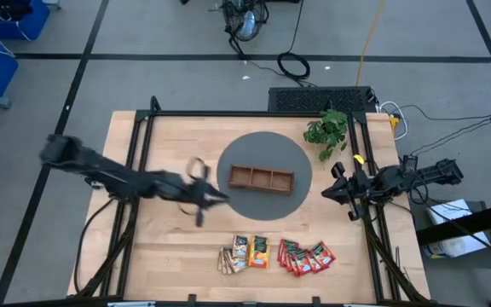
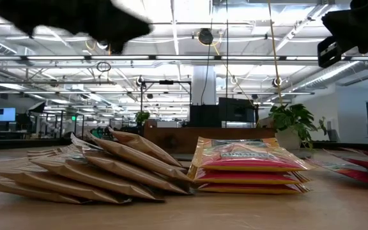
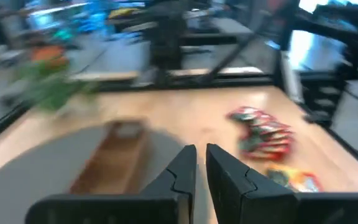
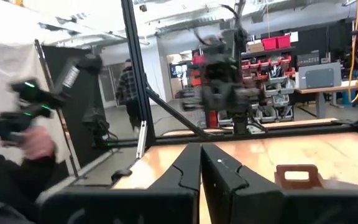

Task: Pick & Place Tea
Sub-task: Put the red tea bag to the right section into the wooden organizer

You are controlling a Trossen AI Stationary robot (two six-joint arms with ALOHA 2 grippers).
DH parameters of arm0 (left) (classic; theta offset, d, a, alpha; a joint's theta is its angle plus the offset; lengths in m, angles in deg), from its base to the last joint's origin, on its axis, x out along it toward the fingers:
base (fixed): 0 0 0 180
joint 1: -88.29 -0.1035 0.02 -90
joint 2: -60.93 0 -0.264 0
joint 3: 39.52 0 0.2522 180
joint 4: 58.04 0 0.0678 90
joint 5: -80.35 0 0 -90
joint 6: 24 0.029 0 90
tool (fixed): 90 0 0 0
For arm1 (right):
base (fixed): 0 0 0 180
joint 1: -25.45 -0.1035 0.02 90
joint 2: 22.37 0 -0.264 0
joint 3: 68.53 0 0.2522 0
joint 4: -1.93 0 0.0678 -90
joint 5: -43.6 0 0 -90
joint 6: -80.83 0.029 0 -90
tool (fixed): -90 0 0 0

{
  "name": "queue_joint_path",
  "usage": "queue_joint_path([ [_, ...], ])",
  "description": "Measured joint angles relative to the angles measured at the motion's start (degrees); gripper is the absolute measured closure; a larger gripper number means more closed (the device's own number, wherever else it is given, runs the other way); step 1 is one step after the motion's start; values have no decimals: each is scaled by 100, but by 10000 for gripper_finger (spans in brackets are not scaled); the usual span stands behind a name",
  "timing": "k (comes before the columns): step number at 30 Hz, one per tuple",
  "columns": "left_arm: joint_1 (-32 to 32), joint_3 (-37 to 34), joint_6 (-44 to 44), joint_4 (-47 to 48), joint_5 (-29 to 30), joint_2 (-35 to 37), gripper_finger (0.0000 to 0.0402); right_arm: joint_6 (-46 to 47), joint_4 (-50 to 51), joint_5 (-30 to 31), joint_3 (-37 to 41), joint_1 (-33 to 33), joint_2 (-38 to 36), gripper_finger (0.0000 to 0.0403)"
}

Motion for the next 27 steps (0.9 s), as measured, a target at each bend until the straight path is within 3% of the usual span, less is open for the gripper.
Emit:
queue_joint_path([
  [3, 71, 1151, 350, 155, -146, -1136, 360, 89, 68, -2, -60, 0, 35, 399],
  [6, 53, 2067, 492, 696, -201, -1995, 360, 341, 876, -47, -432, -5, 207, 401],
  [12, -23, 3251, 492, 1214, -595, -3043, 360, 667, 2346, -135, -1759, -231, 1549, 402],
  [18, -2, 3899, 548, 1717, -1079, -3546, 360, 1368, 3856, -495, -3170, -788, 3685, 403],
  [21, 47, 4037, 657, 1805, -1357, -3662, 360, 1382, 3827, -921, -3503, -1070, 4698, 403],
  [27, 196, 4065, 777, 1835, -1387, -3662, 360, 1352, 3402, -1795, -3583, -1341, 5931, 393],
])
